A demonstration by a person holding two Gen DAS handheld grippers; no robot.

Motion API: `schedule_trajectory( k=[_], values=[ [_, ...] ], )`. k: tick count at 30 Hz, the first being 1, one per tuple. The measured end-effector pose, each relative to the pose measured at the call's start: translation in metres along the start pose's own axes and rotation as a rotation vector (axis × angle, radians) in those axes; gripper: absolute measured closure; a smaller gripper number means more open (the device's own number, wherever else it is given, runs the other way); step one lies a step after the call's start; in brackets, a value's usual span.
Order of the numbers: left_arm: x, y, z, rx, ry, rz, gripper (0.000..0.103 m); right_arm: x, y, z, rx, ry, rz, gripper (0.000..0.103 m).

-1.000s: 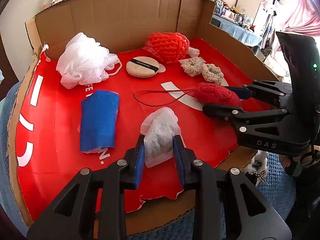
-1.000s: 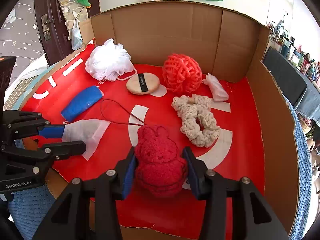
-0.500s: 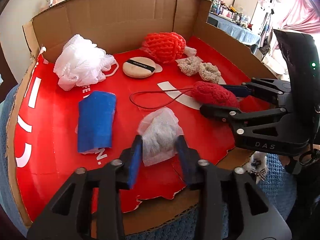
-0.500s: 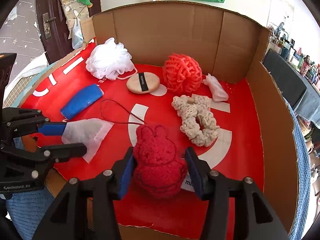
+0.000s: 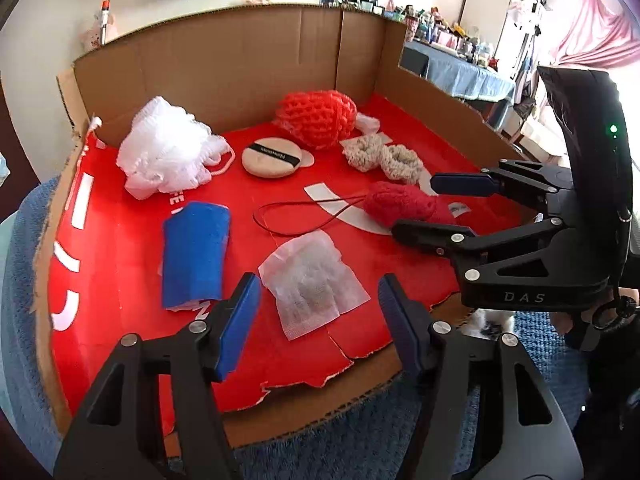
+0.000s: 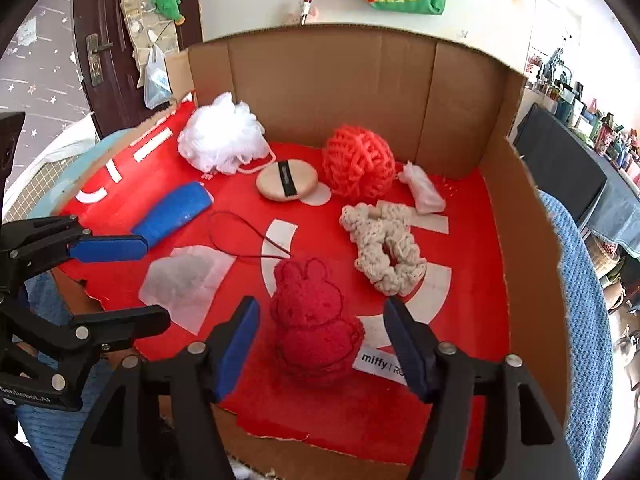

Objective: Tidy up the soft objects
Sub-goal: 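Open both tools to release the cloth and bunny, then lift out, then move both tools back over the black-and-white plush on the bedspread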

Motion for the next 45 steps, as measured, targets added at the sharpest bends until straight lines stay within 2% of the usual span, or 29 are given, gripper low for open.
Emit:
schedule_trajectory(
  k=[9,11,14,17,20,24,36,45],
  values=[
    [-0.004,0.039,-0.004,-0.041,0.019,-0.088,0.030,-0.009,0.039,0.002,0.015,-0.033,-0.081,0.023],
    [-0.005,0.049,-0.004,-0.055,0.034,-0.113,0.027,-0.011,0.052,0.003,0.017,-0.047,-0.105,0.018],
    [-0.005,0.065,-0.003,-0.078,0.069,-0.149,0.026,-0.013,0.070,0.003,0.025,-0.060,-0.141,0.012],
    [-0.003,0.082,-0.004,-0.092,0.093,-0.181,0.025,-0.014,0.091,0.007,0.034,-0.069,-0.185,0.007],
    [0.000,0.096,-0.007,-0.107,0.096,-0.210,0.019,-0.013,0.106,0.011,0.041,-0.072,-0.218,0.004],
    [0.008,0.112,-0.013,-0.137,0.089,-0.244,0.018,-0.007,0.127,0.017,0.051,-0.077,-0.257,0.000],
    [0.053,0.142,-0.030,-0.220,0.113,-0.325,0.016,0.041,0.162,0.039,0.104,-0.086,-0.326,0.000],
    [0.092,0.135,-0.035,-0.256,0.148,-0.319,0.016,0.089,0.161,0.048,0.167,-0.079,-0.343,0.000]
  ],
)
Point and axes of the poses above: each gripper's, at about its wrist camera, not at the fingertips, and y roughly against the way its jaws point, z to its left, x to its underside, the point moved 5 cm from there along -y, roughly the way its jaws point, and after that the axes turned 7 degrees about -z, right-handed, at the moved point
